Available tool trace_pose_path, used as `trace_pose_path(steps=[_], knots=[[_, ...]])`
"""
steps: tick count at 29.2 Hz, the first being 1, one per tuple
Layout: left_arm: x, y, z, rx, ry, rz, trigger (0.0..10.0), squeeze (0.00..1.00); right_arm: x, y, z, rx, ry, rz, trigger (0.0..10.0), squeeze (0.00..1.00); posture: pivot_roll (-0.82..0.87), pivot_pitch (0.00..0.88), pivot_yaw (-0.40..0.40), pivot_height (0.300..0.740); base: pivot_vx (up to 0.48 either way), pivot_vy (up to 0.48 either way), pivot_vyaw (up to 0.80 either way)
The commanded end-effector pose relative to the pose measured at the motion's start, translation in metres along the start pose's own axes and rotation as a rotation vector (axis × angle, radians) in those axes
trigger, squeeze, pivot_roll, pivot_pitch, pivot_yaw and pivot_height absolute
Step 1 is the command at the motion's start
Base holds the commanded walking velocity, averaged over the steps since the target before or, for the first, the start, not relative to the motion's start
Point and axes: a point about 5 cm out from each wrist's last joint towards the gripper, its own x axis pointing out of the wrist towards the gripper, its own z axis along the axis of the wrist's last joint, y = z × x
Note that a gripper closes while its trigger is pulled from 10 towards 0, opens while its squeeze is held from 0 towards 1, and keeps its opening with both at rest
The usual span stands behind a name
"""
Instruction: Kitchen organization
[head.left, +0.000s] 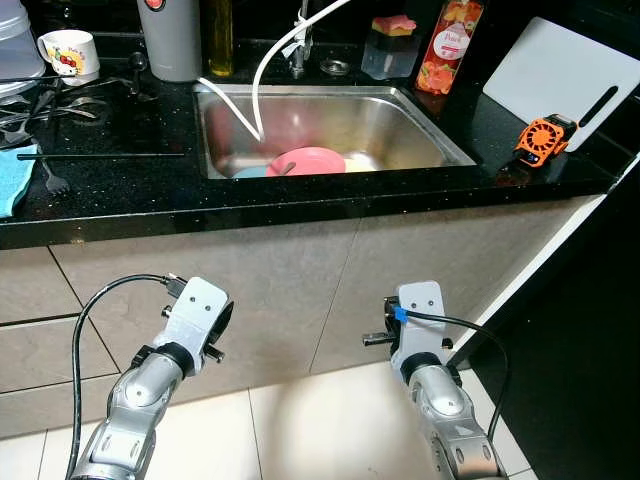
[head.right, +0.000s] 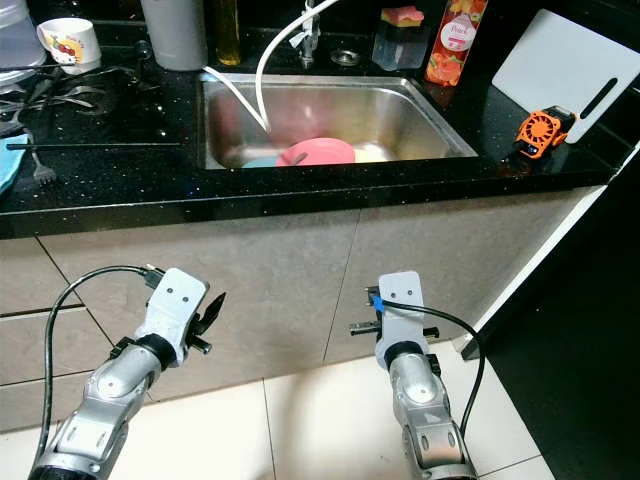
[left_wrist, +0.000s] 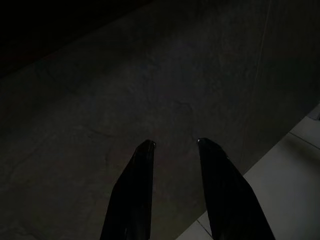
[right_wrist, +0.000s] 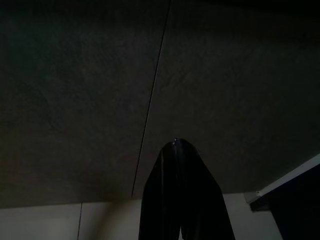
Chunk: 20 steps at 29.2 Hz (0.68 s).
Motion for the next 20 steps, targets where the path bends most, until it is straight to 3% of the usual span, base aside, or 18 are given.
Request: trace_pose_path(steps=[1,20], knots=[[0.0012,-0.0046,-0.0015,0.001,0.006,-0.024,10.0,0.00,0.0003,-0.0053,-0.0019,0.008,0.013,-0.019,10.0,0.00,0.18,0.060,-0.077,0.740,0.000,0.000,0.00],[0.0011,-0.0053,-0.0013,-0.004,0.006,-0.026,10.0,0.00,-0.0002,-0.0051,-0.0029,0.004,0.016,-0.016,10.0,0.00,0.18,0.063,-0.079,0.740,0.000,0.000,0.00]])
